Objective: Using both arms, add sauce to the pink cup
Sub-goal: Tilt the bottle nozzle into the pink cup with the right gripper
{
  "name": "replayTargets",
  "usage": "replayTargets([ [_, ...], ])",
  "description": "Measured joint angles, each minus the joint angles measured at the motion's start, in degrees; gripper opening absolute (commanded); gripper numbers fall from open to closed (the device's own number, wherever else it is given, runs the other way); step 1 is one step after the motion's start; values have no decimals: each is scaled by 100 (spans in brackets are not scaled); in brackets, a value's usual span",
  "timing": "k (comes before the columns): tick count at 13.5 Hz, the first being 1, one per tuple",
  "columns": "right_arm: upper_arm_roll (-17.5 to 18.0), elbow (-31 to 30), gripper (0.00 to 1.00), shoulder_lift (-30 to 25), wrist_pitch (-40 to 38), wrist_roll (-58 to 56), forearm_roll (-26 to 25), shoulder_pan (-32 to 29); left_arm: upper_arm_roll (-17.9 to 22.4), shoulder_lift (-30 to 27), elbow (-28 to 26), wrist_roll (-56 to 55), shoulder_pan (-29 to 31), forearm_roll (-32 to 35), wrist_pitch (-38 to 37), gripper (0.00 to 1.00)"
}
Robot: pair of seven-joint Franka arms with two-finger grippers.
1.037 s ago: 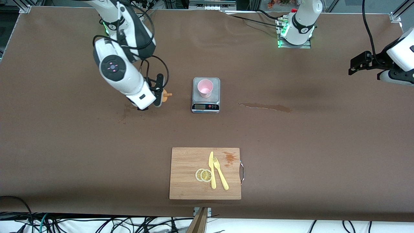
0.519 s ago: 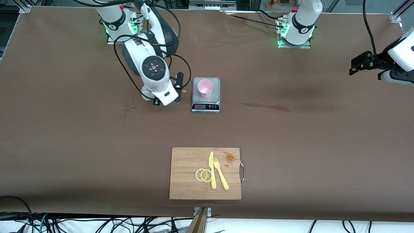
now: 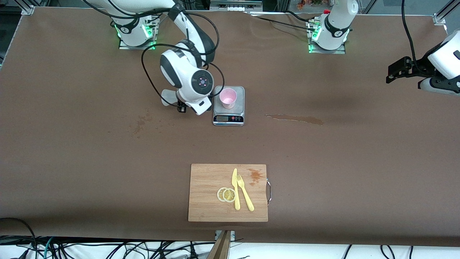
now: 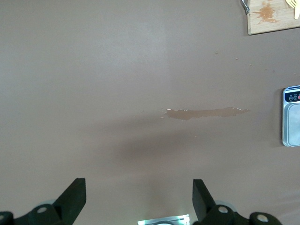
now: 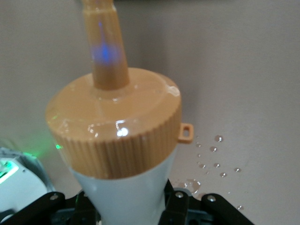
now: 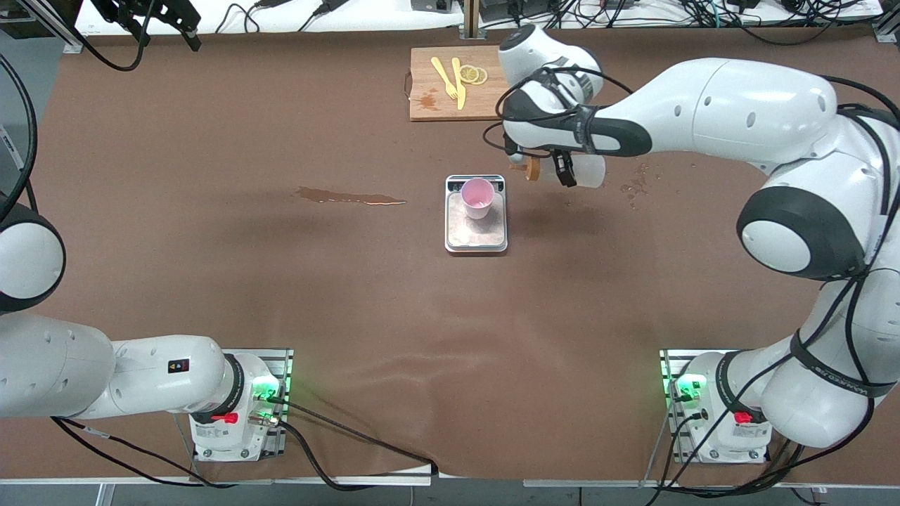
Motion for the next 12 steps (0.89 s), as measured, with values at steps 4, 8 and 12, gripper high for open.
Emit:
replayTargets([
  [4,7,307,13,107,-403,123,-92,173,-13,9,-7,0,-2,0,-6,100],
  [8,73,622,13,220,-844,124,-306,273,42,132,-46,3,154,0,-2,100],
  [12,97,1228,13,553,-1360,269,-471,548,10,321,-66,10,190,0,78,100],
])
